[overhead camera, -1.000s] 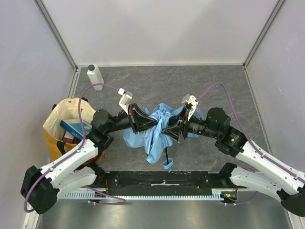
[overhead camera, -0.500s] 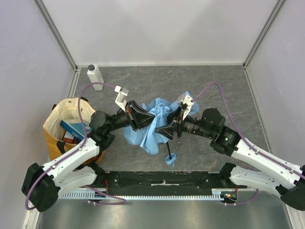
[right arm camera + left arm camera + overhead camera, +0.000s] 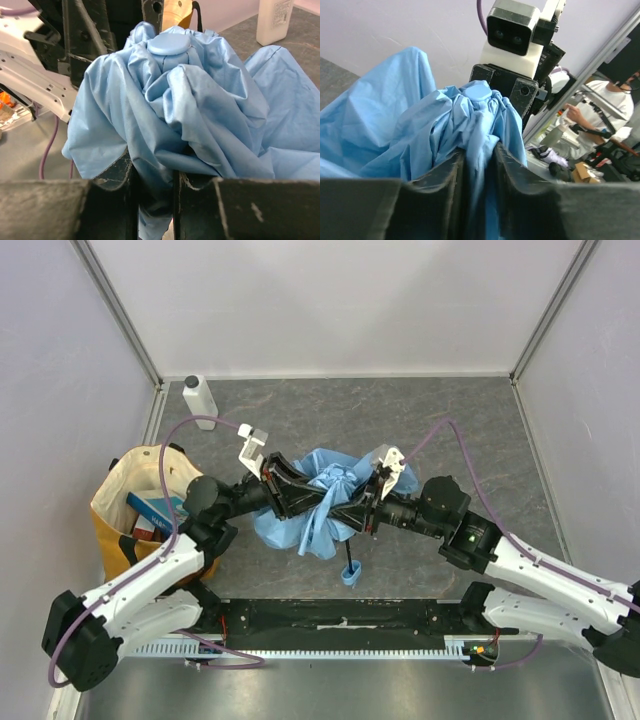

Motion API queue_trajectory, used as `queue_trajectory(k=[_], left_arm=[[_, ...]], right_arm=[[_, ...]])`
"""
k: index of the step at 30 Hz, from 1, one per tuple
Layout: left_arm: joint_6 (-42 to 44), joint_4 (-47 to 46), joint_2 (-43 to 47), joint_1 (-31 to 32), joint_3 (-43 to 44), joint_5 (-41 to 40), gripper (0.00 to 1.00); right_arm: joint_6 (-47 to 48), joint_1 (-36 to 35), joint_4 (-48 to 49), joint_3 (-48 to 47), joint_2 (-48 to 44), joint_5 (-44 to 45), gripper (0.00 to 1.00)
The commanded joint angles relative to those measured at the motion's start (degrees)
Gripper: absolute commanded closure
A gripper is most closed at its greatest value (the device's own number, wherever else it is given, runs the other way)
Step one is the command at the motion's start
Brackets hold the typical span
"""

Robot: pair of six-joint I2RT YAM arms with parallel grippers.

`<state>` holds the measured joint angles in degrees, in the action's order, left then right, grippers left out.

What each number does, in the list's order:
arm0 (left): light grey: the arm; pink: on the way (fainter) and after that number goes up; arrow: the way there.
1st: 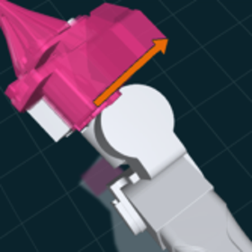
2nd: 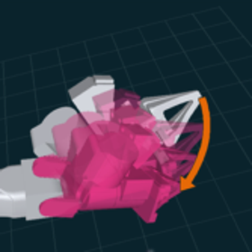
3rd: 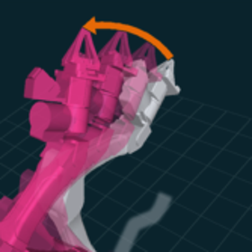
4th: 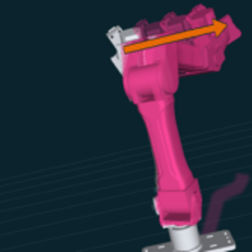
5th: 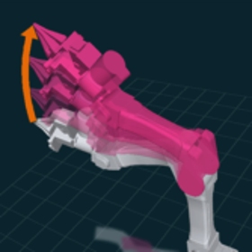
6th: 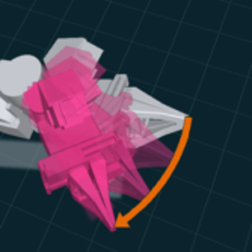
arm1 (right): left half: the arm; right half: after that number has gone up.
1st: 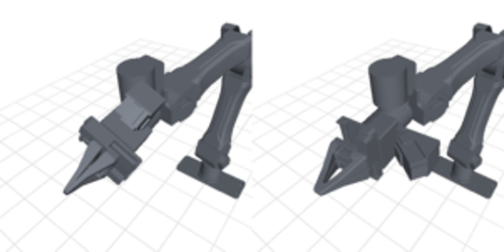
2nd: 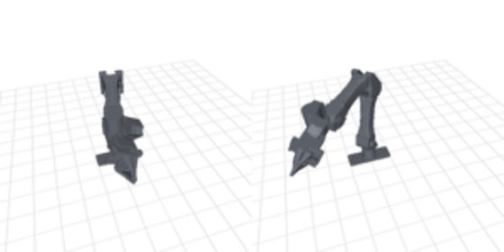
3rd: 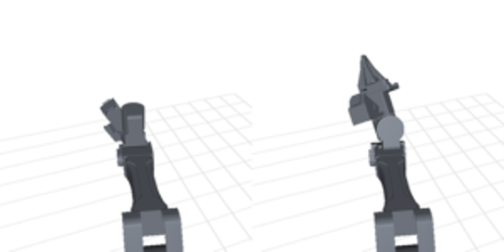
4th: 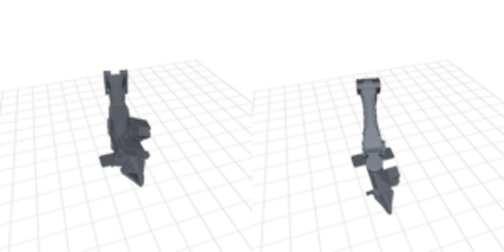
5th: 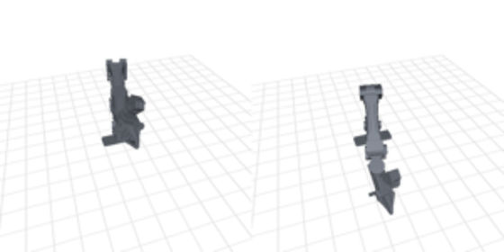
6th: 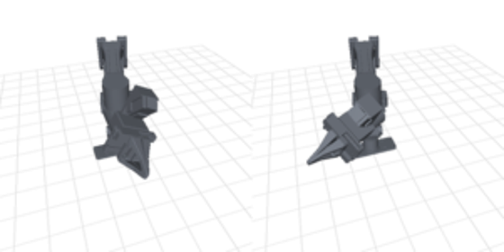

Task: Put away the umbrella

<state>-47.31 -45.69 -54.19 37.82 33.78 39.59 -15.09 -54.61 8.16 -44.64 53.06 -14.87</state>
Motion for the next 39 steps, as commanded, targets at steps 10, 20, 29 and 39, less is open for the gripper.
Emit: queue_trajectory(k=[10,20,29,39], left_arm=[[4.8,19.3,7.6,1.3,8.5,1.7,0.08],[12.9,25.3,0.7,9.0,14.7,-11.4,0.06],[17.7,33.7,2.7,11.6,15.3,-25.8,0.15],[16.4,40.4,9.4,11.1,13.6,-34.3,0.03]], right_arm=[[5.6,-0.4,-1.8,4.2,-5.5,3.4,1.0],[6.2,-0.5,-1.0,0.7,-2.4,2.1,1.0],[7.7,-1.0,-2.3,0.4,-5.1,4.9,1.0],[7.9,-1.0,-1.8,2.2,-8.6,4.1,1.0]])
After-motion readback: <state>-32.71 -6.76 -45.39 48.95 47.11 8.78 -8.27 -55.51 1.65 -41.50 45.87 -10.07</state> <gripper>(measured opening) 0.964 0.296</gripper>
